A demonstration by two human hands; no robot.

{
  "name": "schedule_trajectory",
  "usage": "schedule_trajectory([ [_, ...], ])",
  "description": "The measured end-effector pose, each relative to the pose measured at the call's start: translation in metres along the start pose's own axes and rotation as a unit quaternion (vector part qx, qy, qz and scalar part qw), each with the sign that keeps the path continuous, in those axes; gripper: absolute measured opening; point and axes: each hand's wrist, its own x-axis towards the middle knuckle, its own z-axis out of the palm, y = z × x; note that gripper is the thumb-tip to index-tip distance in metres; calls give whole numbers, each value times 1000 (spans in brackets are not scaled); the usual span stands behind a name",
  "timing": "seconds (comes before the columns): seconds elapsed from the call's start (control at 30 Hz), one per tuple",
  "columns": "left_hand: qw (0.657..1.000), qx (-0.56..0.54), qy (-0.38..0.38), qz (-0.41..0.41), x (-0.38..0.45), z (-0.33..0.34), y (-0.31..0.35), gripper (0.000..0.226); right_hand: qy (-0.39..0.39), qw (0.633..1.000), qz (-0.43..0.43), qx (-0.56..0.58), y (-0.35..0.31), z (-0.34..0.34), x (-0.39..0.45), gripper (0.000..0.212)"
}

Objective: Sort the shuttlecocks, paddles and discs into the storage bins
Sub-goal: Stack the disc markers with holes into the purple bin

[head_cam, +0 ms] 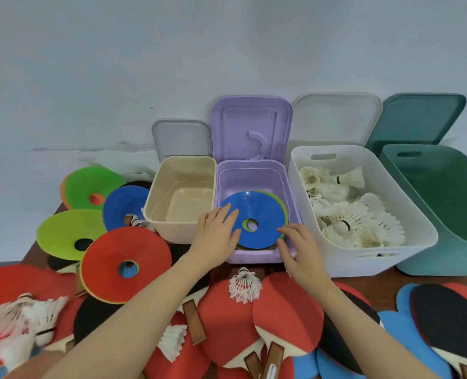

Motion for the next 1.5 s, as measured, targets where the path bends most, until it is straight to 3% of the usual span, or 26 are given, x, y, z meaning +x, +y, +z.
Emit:
schedule_trajectory([
  [0.2,990,-62,82,94,-51,5,7,47,46,998,26,-20,0,-3,-53,32],
  [0.27,986,-76,92,115,-66,14,9,39,28,995,71,-58,9,3,-67,32],
  [0.43,989,-75,51,119,-88,43,10,32,-63,969,184,-152,26,13,-88,62],
  [0.5,992,-76,10,101,-95,55,9,35,-92,965,193,-153,30,17,-90,57],
  [0.6,993,-74,-44,86,-99,70,8,39,-44,977,158,-134,36,21,-91,36],
  [0.7,991,-80,-84,63,-96,76,5,46,-11,980,130,-154,43,24,-89,29],
  [0.87,987,-112,-102,55,-89,82,5,55,16,981,89,-171,51,21,-83,19],
  [1.0,985,-158,-40,55,-91,78,4,52,56,983,62,-162,40,15,-85,10],
  [1.23,976,-206,51,47,-114,54,5,70,87,985,34,-144,3,5,-99,26],
  [1.5,942,-249,214,66,-105,5,20,58,126,985,-3,-121,-37,-32,-90,25],
])
